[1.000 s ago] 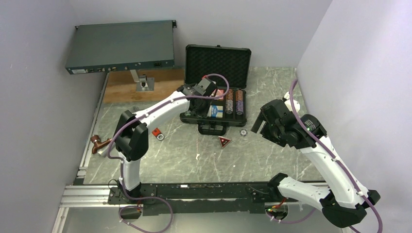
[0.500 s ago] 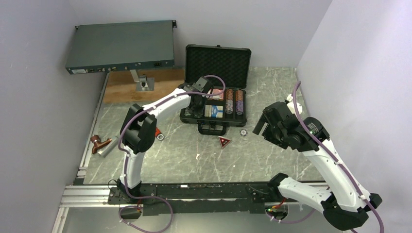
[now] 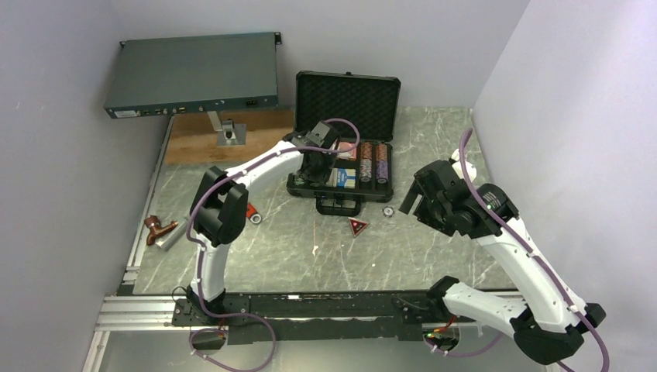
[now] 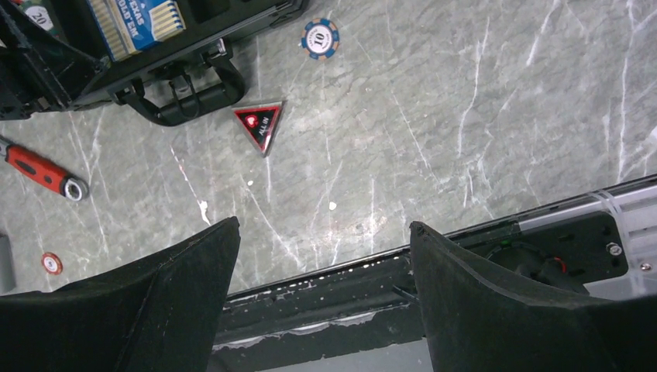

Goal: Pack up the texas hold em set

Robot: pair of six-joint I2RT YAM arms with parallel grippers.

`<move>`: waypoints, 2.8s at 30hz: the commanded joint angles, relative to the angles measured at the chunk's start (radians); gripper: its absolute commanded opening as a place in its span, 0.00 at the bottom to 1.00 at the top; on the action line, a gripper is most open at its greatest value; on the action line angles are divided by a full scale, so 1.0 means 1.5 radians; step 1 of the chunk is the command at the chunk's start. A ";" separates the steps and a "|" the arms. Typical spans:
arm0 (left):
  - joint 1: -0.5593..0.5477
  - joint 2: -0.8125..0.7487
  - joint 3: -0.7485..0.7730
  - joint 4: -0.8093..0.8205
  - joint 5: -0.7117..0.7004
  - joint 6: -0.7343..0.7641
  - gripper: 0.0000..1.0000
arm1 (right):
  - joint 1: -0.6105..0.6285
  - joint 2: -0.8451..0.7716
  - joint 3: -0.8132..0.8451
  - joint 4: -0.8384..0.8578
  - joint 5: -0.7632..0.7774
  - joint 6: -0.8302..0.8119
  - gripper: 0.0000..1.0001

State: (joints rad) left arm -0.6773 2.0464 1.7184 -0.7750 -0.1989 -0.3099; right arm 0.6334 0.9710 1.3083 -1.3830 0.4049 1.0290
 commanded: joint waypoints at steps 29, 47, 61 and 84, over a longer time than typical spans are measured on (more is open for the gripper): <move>-0.001 -0.753 -0.513 -0.087 -0.056 -0.020 1.00 | 0.053 0.246 -0.093 0.302 -0.120 -0.100 0.98; -0.004 -1.066 -0.637 -0.071 -0.160 -0.115 1.00 | 0.049 0.430 -0.169 0.379 -0.145 0.146 0.97; -0.003 -1.069 -0.647 -0.062 -0.163 -0.102 1.00 | 0.014 0.520 -0.175 0.488 -0.167 0.145 0.92; -0.004 -1.046 -0.647 -0.059 -0.158 -0.098 1.00 | 0.134 0.627 -0.154 0.483 -0.160 -0.172 0.37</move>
State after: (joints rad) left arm -0.6785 0.4683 0.7349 -0.8951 -0.4244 -0.4648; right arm 0.7254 1.8336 1.1637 -0.6846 0.1898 0.9062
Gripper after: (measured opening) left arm 0.995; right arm 0.611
